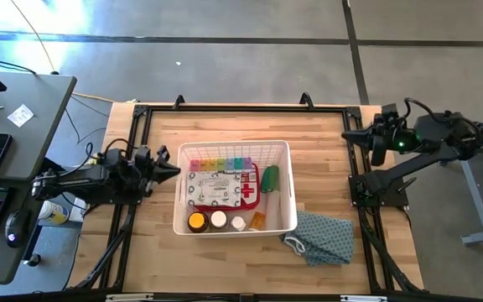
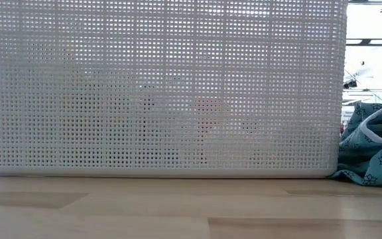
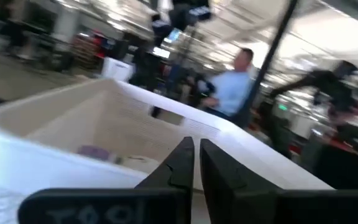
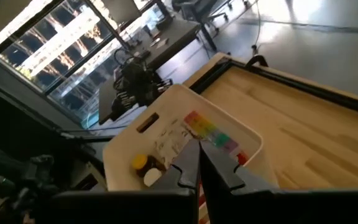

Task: Pick & place medical supplies in basket/bin
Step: Return to Home Position

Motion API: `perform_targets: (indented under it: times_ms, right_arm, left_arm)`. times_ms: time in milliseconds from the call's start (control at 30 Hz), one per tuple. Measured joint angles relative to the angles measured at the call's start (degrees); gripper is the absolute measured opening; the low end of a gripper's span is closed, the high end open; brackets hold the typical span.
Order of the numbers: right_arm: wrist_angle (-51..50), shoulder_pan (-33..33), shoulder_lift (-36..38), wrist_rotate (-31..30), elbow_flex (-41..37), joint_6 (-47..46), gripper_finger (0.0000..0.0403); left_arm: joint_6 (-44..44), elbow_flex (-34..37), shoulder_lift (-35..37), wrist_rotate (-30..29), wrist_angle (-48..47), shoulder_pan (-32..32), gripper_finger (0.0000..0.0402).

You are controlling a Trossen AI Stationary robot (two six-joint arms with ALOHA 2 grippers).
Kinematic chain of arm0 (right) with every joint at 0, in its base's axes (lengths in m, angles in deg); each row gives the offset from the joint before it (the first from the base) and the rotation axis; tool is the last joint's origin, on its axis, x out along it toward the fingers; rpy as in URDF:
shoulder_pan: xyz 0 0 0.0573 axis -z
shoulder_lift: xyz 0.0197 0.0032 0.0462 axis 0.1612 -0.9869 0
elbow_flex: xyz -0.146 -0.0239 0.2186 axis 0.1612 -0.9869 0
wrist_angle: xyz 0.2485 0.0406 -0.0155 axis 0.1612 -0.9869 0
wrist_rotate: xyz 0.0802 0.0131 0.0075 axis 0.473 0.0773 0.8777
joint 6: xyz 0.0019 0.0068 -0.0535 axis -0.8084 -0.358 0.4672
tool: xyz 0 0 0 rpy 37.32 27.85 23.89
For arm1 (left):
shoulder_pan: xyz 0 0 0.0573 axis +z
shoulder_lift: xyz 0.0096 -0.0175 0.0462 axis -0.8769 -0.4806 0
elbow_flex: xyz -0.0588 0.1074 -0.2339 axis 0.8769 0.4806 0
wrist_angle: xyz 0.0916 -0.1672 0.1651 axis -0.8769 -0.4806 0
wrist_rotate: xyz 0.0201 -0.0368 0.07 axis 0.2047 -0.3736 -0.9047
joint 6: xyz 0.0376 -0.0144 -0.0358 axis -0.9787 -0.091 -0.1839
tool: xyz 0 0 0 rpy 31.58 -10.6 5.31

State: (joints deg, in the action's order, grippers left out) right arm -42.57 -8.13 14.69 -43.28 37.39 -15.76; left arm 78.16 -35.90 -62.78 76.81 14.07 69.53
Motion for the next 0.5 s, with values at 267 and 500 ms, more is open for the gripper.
perform_targets:
  times_ms: [267, 500]
  right_arm:
    - [-0.4, 0.0, -1.4, 4.4, 0.0, -0.1, 0.0003]
    - [-0.3, 0.0, -2.3, 2.6, 0.0, 1.7, 0.0005]
  left_arm:
    - [-3.0, 0.0, 0.1, -4.3, -1.2, 0.0, 0.0035]
    - [-3.2, 0.0, 0.1, -4.4, -1.3, 0.0, 0.0043]
